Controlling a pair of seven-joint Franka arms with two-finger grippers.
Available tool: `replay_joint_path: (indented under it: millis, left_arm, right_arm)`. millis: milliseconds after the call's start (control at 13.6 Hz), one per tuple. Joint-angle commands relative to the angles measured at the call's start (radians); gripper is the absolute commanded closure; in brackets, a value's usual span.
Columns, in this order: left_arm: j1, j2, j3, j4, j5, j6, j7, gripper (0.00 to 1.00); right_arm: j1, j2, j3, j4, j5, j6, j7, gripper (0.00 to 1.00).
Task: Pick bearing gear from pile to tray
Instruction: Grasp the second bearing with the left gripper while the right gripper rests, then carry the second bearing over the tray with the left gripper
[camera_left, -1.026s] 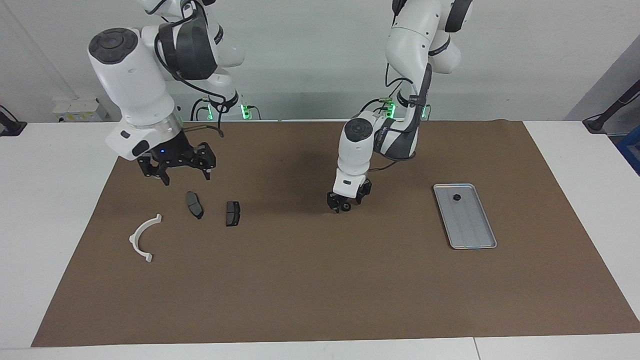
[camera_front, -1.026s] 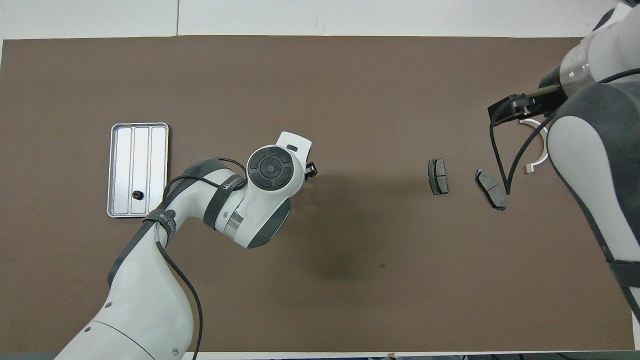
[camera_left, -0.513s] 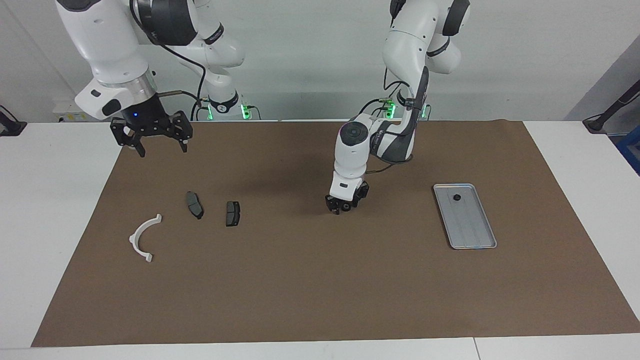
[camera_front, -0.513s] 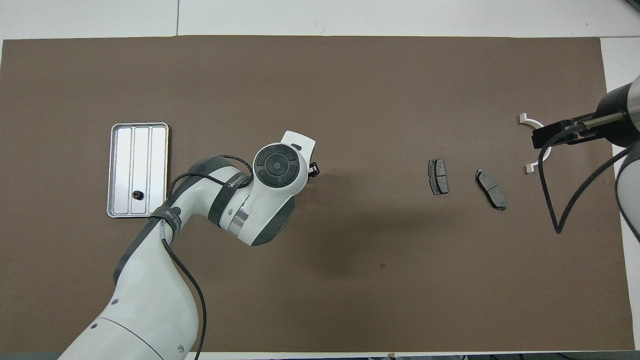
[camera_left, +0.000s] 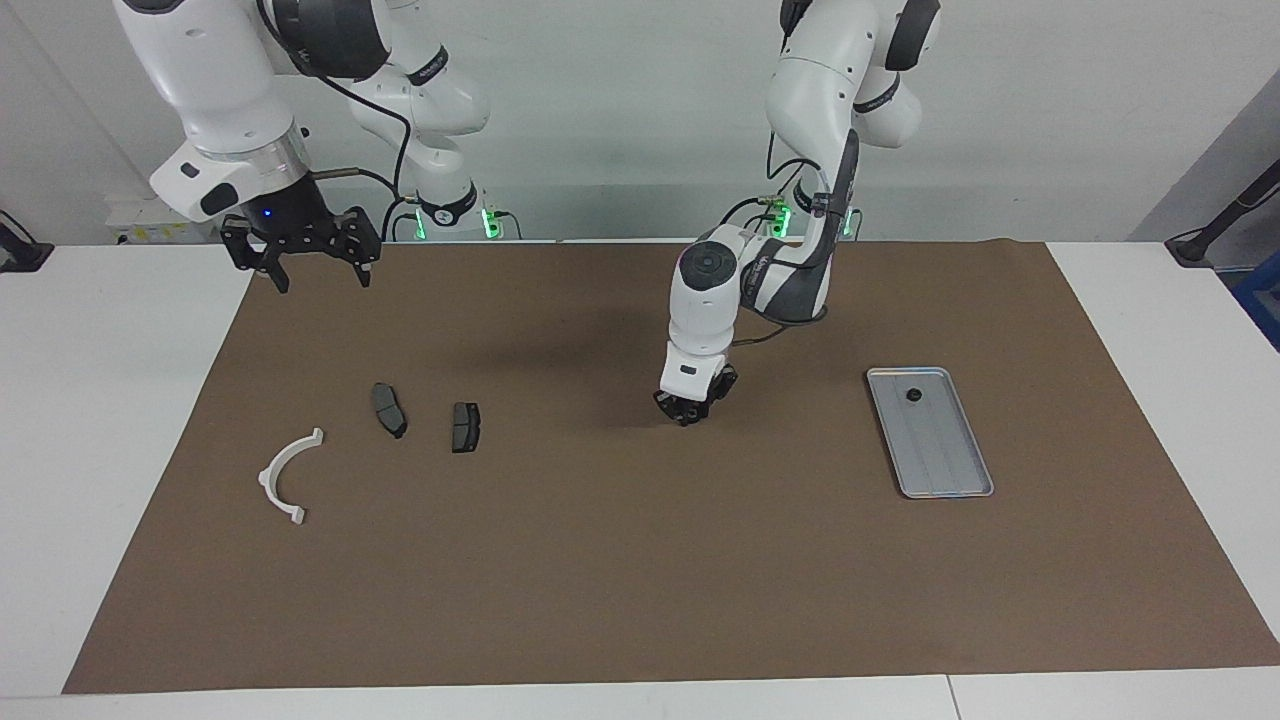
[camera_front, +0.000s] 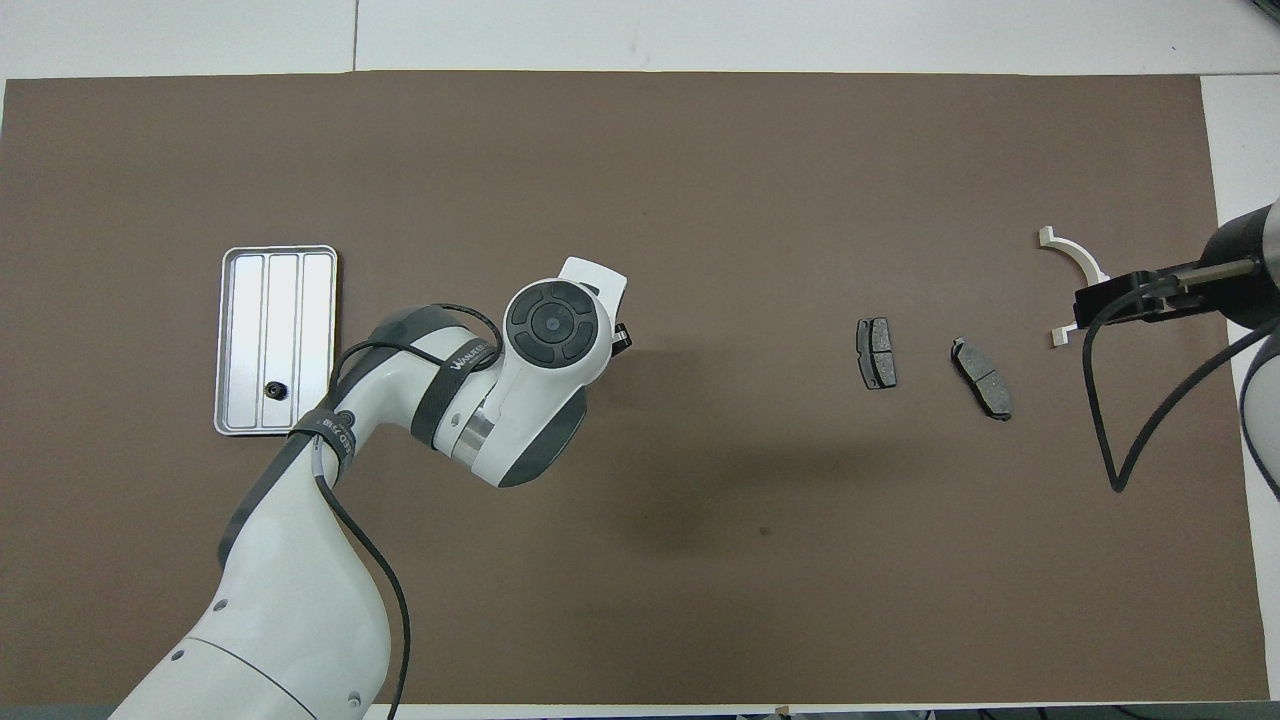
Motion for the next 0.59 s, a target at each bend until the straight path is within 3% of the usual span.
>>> replay_joint_path:
  millis: [0, 220, 513]
  left_arm:
    - [0.058, -0.020, 0.025, 0.009, 0.042, -0.078, 0.080, 1.00]
    - [0.202, -0.112, 0.025, -0.008, 0.041, -0.159, 0.337, 1.00]
    - [0.420, -0.123, 0.022, -0.009, 0.033, -0.144, 0.718, 1.00]
  right_arm:
    - [0.006, -0.062, -0.007, -0.060, 0.026, 0.025, 0.020, 0.00]
    - [0.006, -0.070, -0.007, -0.056, 0.028, 0.025, 0.040, 0.00]
    - [-0.008, -0.069, -0.018, -0.028, 0.083, 0.021, 0.043, 0.00]
